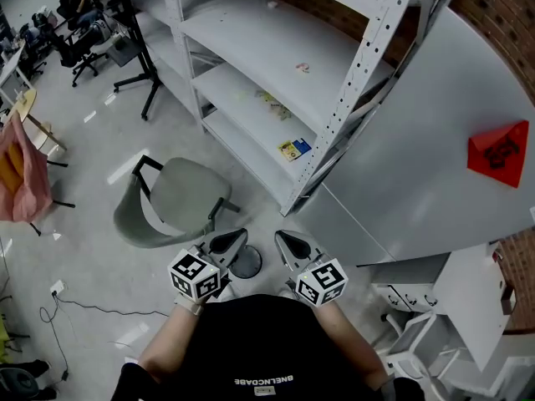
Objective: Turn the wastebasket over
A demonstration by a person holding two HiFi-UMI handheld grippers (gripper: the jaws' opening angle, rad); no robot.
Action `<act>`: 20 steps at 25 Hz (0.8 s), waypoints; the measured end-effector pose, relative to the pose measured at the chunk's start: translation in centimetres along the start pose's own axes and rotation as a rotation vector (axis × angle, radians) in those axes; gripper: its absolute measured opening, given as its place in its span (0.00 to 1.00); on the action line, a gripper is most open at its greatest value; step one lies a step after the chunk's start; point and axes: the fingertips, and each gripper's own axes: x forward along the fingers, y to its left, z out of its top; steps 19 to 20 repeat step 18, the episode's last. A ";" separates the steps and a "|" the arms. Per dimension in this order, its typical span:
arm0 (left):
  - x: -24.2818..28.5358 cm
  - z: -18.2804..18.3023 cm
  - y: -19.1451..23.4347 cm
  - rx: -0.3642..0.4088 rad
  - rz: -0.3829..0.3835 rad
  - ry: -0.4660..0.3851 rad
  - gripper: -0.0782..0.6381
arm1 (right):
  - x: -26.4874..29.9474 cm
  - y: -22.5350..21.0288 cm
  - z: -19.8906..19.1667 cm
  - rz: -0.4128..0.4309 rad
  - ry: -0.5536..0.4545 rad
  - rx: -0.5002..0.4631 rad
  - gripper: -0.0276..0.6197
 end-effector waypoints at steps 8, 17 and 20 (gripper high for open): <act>-0.4 0.4 -0.2 0.023 0.069 -0.025 0.13 | -0.1 0.1 0.6 0.023 -0.005 -0.023 0.06; -1.2 0.2 -1.1 0.013 0.093 -0.037 0.13 | -0.1 1.4 0.4 0.067 -0.002 -0.058 0.06; -1.2 0.2 -1.2 0.022 0.101 -0.035 0.13 | -0.1 1.5 0.4 0.070 -0.003 -0.063 0.06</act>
